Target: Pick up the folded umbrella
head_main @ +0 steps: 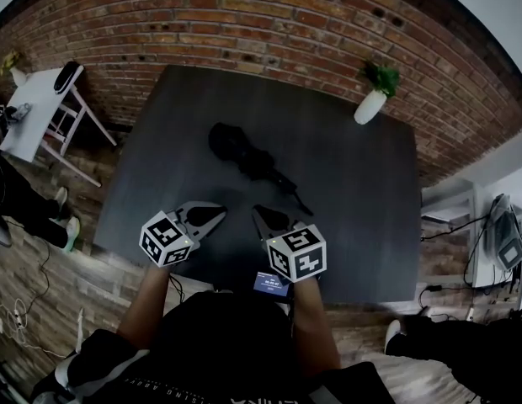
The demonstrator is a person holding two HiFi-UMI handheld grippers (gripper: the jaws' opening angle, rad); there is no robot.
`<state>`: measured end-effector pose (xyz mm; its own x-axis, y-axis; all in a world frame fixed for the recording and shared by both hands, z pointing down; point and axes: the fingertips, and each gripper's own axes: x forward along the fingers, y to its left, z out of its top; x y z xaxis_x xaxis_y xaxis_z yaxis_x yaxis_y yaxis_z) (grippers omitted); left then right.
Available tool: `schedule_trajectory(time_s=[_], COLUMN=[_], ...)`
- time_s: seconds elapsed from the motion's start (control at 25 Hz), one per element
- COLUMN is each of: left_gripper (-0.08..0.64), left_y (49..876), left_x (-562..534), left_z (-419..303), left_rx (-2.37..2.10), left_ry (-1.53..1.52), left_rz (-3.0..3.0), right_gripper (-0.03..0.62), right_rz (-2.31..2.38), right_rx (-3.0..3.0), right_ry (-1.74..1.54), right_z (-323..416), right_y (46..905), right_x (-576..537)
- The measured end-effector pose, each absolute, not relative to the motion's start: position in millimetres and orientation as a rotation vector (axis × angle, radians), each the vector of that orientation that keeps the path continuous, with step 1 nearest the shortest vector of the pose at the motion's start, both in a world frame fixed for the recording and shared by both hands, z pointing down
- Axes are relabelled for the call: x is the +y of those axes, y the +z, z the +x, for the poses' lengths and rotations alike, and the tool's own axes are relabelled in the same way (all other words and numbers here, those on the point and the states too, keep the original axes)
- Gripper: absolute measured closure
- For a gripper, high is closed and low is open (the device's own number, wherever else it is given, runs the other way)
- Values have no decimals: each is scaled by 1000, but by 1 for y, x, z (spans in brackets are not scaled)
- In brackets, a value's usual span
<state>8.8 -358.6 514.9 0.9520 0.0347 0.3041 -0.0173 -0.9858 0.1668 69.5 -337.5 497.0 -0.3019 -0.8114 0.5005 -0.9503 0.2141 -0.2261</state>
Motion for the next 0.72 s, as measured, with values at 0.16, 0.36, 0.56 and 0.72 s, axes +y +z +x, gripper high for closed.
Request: schedule_trajectory(time_s=[0.16,0.36,0.56,0.72], left_gripper=[557,557,557,557], left_y=[515,517,517,519], left_x=[-366,-373,-383,-395], left_z=[10,13,20,23], left_rx=[-8,-41,-105,-170], left_ry=[463,456,432,406], left_rz=[2932,2916,2896,2873], right_gripper=[583,583,581,581], right_rz=[1658,1638,1523,1466], right_rx=[-2225,-2250,-2276,-2287], right_ry=[745,774,775,758], right_z=[73,76,74,78], right_y=[499,502,509,511], right_x=[-344,-353,-362,-380])
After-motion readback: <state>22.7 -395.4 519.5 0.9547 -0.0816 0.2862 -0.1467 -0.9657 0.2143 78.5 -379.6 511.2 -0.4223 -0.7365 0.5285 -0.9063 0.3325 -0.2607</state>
